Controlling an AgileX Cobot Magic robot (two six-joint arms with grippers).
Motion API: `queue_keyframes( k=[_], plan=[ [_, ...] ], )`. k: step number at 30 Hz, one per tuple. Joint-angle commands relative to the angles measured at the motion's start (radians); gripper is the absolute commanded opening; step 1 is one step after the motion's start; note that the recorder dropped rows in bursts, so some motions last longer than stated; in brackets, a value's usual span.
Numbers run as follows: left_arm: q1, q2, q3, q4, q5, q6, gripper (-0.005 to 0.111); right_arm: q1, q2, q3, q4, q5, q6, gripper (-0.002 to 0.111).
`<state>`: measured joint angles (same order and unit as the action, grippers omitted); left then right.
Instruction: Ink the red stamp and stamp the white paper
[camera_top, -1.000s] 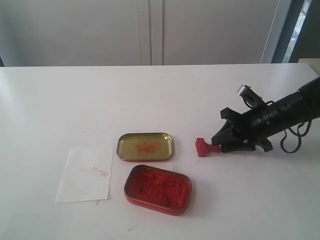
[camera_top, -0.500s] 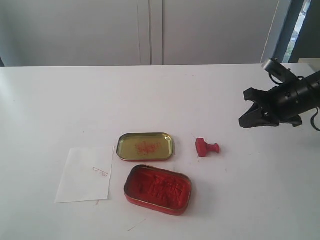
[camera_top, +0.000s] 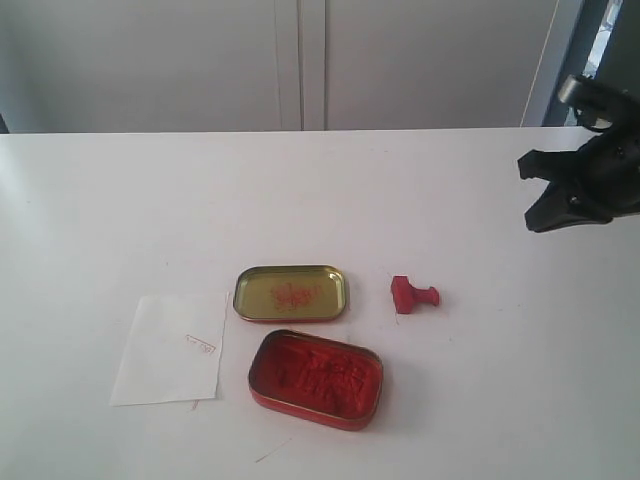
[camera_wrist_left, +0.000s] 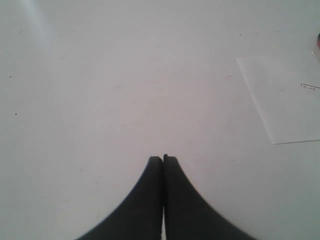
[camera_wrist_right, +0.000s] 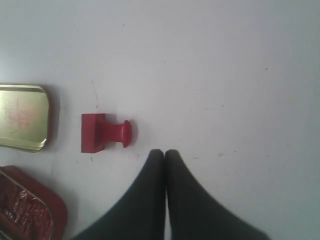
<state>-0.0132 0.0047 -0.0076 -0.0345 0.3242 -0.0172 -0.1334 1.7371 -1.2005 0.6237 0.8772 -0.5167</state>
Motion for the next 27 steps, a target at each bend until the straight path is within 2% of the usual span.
queue_keyframes(
  k=[1, 8, 16, 27],
  plan=[
    [0.002, -0.005, 0.008, -0.002, 0.009, -0.004, 0.000, -0.006, -0.063, 0.012, -0.139, -0.049, 0.133, 0.000],
    [0.002, -0.005, 0.008, -0.002, 0.009, -0.004, 0.000, -0.006, -0.163, 0.095, -0.287, -0.159, 0.264, 0.000],
    [0.002, -0.005, 0.008, -0.002, 0.009, -0.004, 0.000, -0.006, -0.268, 0.148, -0.375, -0.198, 0.335, 0.000],
    [0.002, -0.005, 0.008, -0.002, 0.009, -0.004, 0.000, -0.006, -0.440, 0.256, -0.393, -0.276, 0.345, 0.000]
  ],
)
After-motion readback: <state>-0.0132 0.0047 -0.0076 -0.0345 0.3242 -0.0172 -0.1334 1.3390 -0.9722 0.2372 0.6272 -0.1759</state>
